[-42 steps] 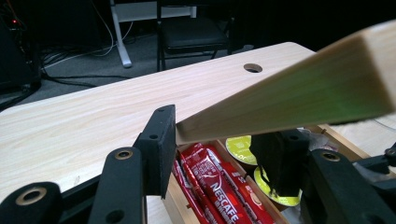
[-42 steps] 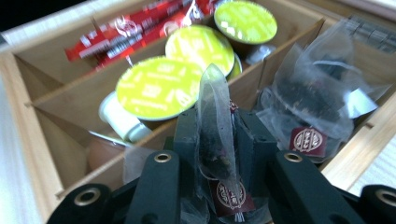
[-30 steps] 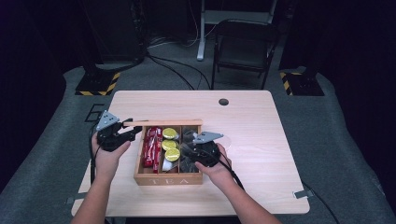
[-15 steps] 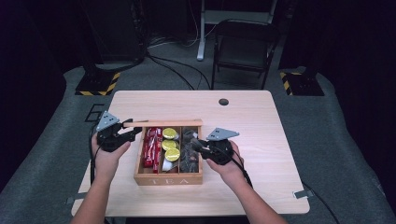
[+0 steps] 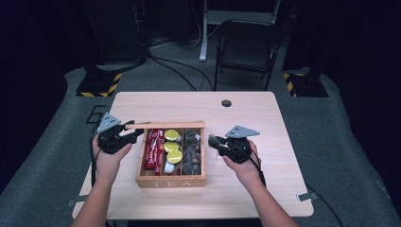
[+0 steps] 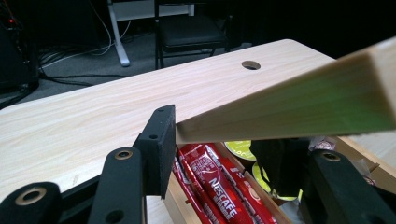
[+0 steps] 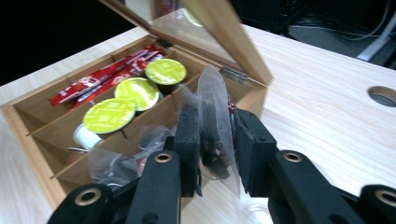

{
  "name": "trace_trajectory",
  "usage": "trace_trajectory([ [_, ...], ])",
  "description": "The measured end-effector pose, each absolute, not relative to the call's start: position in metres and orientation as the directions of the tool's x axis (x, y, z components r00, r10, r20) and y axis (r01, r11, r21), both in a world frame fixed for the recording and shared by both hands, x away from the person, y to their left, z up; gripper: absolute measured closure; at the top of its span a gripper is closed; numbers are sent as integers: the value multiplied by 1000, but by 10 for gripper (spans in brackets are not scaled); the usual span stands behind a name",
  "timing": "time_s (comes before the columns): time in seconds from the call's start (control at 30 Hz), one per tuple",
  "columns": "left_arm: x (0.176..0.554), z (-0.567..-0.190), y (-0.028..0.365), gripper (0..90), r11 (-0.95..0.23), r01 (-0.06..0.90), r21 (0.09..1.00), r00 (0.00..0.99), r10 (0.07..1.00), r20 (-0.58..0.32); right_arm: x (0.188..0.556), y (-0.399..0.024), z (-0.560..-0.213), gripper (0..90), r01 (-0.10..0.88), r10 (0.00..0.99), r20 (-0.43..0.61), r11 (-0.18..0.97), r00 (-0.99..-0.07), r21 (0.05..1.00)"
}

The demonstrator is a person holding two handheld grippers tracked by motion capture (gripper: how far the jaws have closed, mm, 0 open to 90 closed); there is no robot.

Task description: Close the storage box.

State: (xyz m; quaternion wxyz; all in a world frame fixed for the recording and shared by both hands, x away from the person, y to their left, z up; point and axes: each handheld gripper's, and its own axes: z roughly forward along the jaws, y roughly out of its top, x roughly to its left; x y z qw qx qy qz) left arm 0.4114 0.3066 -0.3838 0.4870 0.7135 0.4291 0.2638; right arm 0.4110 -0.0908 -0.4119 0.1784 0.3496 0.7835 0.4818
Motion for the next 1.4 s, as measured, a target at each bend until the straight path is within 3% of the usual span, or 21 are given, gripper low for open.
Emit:
trace_trajectory([
  [0.5,411,-384,307,503,-156,355,922,491,870,-42,418,-117,-420,716,406,777,67,251,-626,879],
  [1.4,411,-384,306,504,-157,355,922,492,870,-42,425,-120,-439,711,444,791,63,274,-609,853],
])
